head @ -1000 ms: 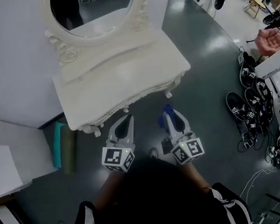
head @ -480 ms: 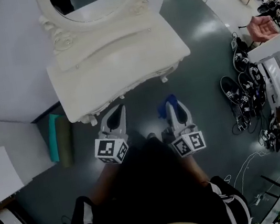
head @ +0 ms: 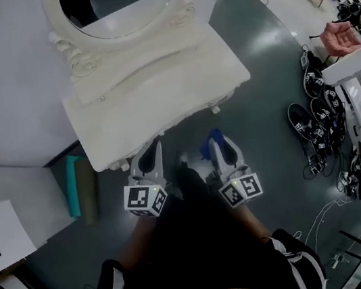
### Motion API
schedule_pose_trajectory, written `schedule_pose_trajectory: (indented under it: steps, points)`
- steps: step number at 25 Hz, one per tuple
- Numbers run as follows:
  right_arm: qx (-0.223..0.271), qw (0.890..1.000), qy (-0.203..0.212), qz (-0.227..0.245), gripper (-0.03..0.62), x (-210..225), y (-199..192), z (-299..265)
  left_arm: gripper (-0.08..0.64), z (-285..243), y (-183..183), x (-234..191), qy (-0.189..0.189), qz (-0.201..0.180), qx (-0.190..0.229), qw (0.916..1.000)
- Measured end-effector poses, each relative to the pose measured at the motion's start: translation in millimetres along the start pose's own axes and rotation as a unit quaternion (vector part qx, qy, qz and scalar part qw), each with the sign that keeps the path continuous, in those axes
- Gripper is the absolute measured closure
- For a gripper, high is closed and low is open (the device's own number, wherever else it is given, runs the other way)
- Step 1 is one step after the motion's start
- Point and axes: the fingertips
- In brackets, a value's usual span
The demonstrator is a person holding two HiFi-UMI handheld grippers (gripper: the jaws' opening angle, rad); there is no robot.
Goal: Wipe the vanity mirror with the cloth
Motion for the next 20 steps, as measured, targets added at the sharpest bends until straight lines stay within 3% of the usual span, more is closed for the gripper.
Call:
schedule_pose_trajectory:
  steps: [12,20]
  points:
    - [0.012,0.998,0.061,-0.018,0.532,67,21,-103,0.549,-99,40,-7,0.05,-0.007,0.035,0.9981]
    - [0.001,0.994,0.096,-0.057,0.532,84,16,-155,0.549,-129,51,-18,0.09,-0.01,0.042,0.995]
Point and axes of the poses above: the fingertips, and each gripper's own axes: z backward along the fingers, x to its right, y out of its top, and after that the axes turned 13 degrees about z, right-handed
